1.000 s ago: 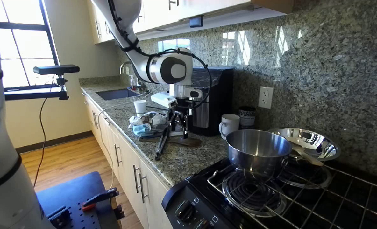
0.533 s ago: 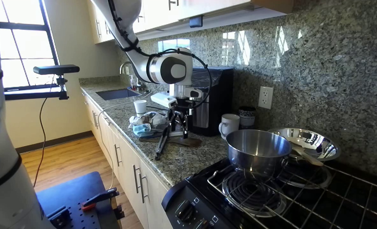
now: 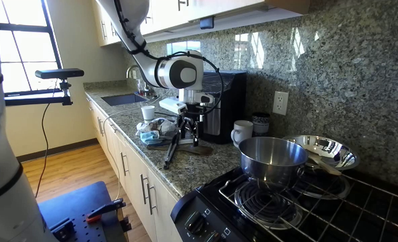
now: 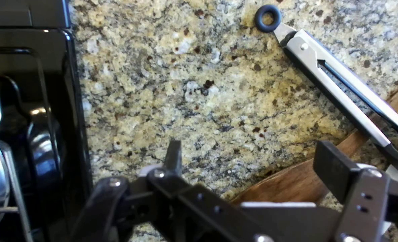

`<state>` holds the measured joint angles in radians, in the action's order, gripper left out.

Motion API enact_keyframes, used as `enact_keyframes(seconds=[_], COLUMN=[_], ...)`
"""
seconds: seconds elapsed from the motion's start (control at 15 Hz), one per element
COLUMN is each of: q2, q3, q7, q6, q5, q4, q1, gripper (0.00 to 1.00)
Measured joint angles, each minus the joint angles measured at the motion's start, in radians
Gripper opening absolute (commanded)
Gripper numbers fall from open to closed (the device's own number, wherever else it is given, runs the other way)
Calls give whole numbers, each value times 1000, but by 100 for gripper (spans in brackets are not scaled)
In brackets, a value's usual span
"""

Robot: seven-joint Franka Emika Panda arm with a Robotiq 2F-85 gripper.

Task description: Move the cooking tweezers on the counter to the left

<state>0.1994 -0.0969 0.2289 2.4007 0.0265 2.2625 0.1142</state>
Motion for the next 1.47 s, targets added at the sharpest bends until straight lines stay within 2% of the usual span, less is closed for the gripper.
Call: enact_keyframes(seconds=[1.47], q2=[0], q3=[0], q7=[0], q6=[0], q5=[0], q4=[0], q1=[0], gripper=[100])
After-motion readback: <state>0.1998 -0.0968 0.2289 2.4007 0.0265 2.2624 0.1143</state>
